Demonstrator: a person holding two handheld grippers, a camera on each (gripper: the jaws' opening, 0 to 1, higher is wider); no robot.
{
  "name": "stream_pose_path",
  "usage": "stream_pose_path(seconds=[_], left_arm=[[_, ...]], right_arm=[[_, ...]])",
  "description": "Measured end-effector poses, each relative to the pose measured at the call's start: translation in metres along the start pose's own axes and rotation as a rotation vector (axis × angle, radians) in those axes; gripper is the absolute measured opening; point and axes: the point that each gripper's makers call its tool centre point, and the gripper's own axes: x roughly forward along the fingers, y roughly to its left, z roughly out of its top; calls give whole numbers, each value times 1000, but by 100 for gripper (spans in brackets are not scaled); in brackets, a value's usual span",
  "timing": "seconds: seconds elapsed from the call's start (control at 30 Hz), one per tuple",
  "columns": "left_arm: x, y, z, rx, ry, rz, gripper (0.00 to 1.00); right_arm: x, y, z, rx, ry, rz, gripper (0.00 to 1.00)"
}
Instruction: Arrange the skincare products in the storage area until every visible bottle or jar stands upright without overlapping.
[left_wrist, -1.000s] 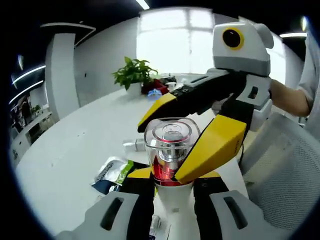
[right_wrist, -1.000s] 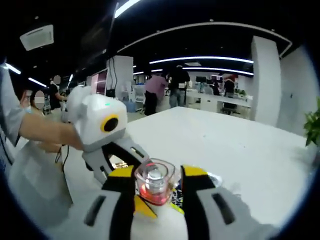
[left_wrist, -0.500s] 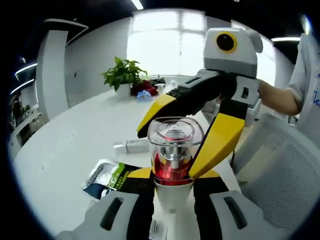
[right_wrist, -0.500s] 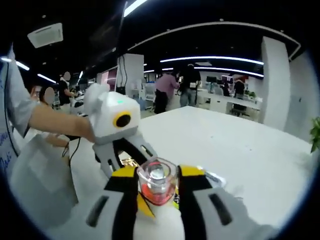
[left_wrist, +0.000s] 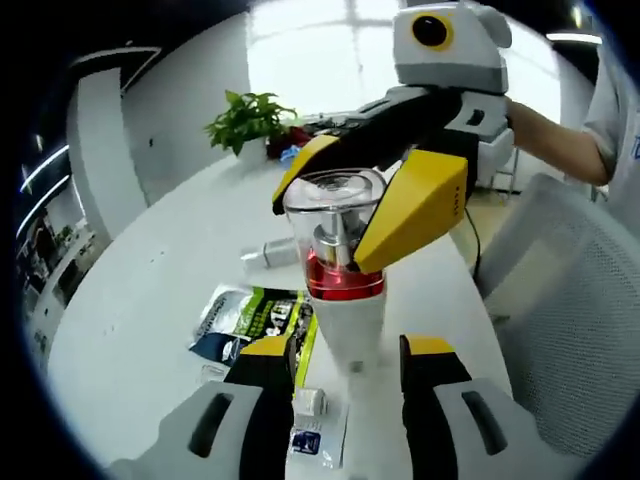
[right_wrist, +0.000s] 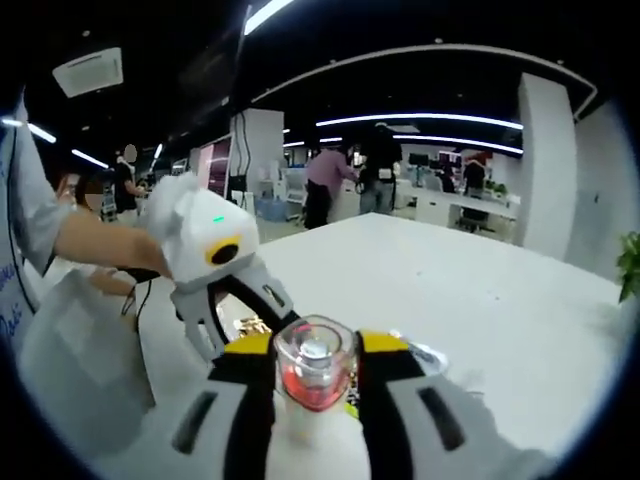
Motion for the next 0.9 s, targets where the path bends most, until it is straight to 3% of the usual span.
stream_pose_path(seconds=[0.27,0.4,0.6,0.8,0.9], left_arm=[[-32,9,-6,-51,-2,97,43],[-48,10,-21,-155,50,148,44],[-72,8,-30,-227,45,207,53],[-96,14,-41,-310,66,304,65],[-107,11,-47,-304,96,338,73]], right_arm=[[-2,-3,1,15,1,-22,38],[-5,-2,0,13,19,-23,42],[-12,-1,-12,43,90,-58,55],[-20,-2,-15,76,112,-91,69],[-25,-1,-15,74,116,-102,75]])
